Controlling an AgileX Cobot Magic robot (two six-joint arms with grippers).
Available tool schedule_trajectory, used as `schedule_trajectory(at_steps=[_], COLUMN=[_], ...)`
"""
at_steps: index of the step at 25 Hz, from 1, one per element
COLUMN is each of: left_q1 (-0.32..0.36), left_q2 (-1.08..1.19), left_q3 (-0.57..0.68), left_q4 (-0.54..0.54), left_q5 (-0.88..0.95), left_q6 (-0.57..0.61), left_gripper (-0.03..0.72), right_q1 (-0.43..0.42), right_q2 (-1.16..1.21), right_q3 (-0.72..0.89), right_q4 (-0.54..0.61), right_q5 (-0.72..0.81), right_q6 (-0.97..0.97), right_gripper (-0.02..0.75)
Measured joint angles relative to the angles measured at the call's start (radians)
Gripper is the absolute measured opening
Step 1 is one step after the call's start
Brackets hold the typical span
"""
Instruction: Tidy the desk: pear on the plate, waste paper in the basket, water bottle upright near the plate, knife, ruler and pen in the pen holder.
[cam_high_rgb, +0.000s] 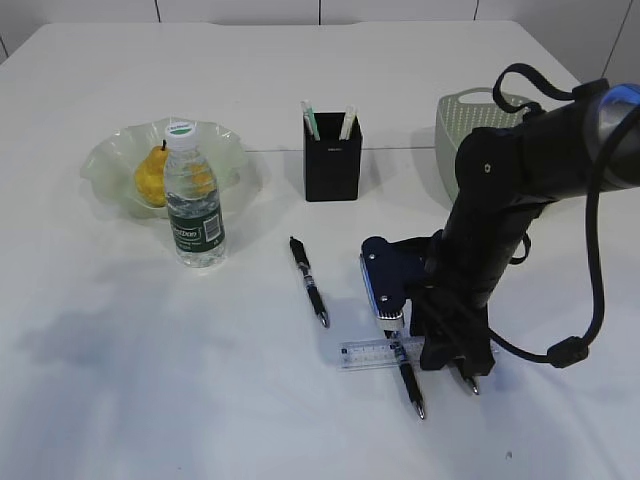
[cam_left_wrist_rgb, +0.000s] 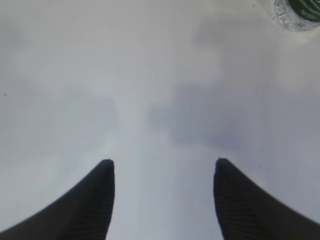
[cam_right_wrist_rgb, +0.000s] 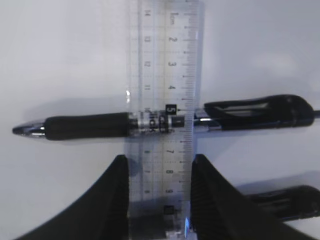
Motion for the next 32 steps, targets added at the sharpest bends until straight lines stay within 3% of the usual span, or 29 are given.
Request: schedule_trajectory(at_steps=[20, 27, 32], left_q1=[0.0, 0.0, 0.0], left_q2=[0.0, 0.0, 0.0], left_q3=[0.0, 0.0, 0.0], left_q4=[0.0, 0.0, 0.0], left_q5=[0.0, 0.012, 0.034], left_q6=[0.0, 0.0, 0.0], left_gripper=[0.445, 0.445, 0.445], right_q1=[-0.01, -0.086, -0.139], right_q2=[-0.17, -0.176, -0.176], right_q3=[0.0, 0.0, 0.0], right_q4=[0.186, 0.437, 0.771], right_q5=[-0.036, -0.099, -0.172], right_q6=[0.0, -0.054, -0.26], right_gripper=[0.279, 0.279, 0.28])
